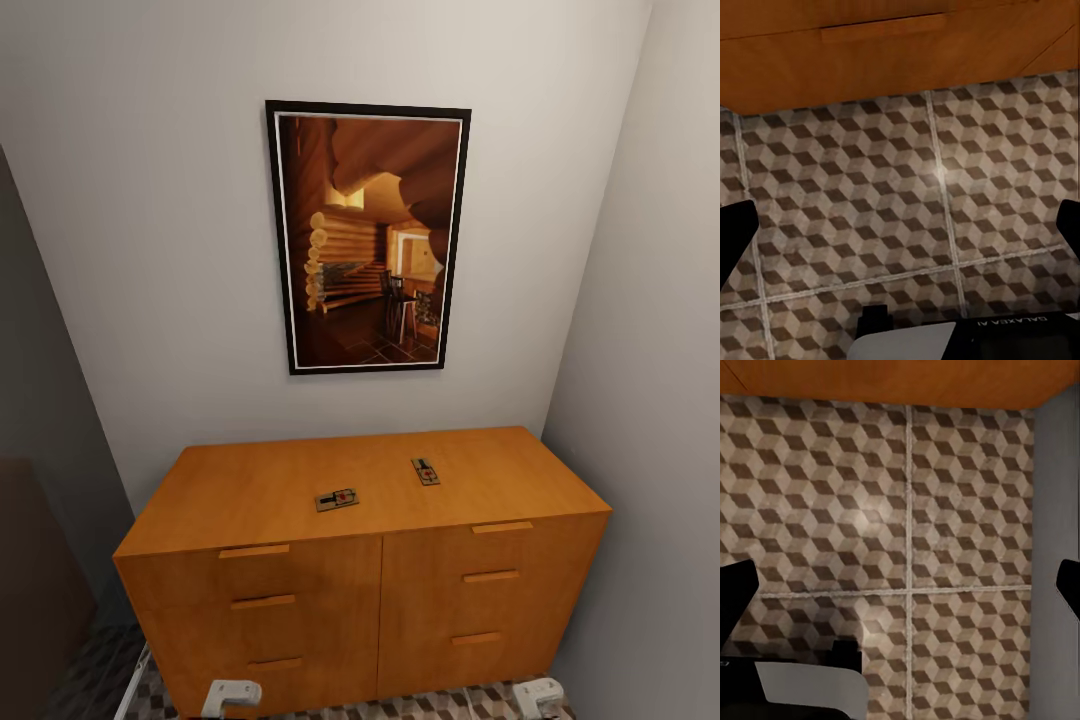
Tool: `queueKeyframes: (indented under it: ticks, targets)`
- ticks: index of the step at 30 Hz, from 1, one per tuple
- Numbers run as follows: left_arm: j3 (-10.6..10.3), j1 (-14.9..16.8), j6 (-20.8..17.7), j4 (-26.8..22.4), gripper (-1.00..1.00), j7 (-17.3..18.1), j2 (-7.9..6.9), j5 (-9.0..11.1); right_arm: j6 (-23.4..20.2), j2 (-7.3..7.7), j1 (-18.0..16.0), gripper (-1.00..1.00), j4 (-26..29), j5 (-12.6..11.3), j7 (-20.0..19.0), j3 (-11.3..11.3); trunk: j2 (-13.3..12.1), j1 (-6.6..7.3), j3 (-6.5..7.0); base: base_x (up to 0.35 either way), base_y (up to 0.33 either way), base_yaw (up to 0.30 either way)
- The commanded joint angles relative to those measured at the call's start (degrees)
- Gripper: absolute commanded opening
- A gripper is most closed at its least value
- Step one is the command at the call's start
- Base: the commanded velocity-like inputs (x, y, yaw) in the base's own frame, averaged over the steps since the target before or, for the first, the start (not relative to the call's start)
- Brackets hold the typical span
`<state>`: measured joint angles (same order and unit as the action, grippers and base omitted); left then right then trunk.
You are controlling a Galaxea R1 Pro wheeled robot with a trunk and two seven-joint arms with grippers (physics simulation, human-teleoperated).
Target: Take the four mousetraps from the cabinet in the bathroom and place them on the bathroom floor. Make sure all four end up on the same floor surface, and ensure that at least two of them are either under or directly next to the same bathroom sink.
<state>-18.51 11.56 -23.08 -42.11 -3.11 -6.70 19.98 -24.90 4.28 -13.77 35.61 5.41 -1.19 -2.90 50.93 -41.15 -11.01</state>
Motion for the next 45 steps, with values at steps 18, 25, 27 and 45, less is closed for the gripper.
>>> queueKeyframes:
  ticks: [18, 25, 27, 45]
  targets:
    - [-0.31, 0.07, -20.69, -29.4, 1.0, -0.37, 0.0, 0.07, -15.9, 0.55, -0.03, 1.0, 22.38, 0.48, -0.54, 2.73, 0.06, -0.01, -0.09, 0.0, 0.0, 0.0]
    - [-0.3, 1.64, -27.28, -38.58, 1.0, -0.29, 0.14, -0.14, -20.46, 0.55, -0.03, 1.0, 28.21, 0.55, -0.63, 6.05, 0.06, -0.01, -0.09, 0.0, 0.0, 0.0]
    - [-0.3, 3.3, -28.87, -39.91, 1.0, -0.2, 0.35, -0.09, -21.04, 0.55, -0.03, 1.0, 29.54, 0.56, -0.62, 6.53, 0.06, -0.01, -0.09, 0.0, 0.0, 0.0]
    - [-0.39, 7.24, -36.41, -44.1, 1.0, 0.04, 6.65, 0.14, -28.23, 0.64, -3.09, 1.0, 37.59, 0.61, -0.57, 8.7, 0.06, -0.01, -0.09, 0.0, 0.0, 0.0]
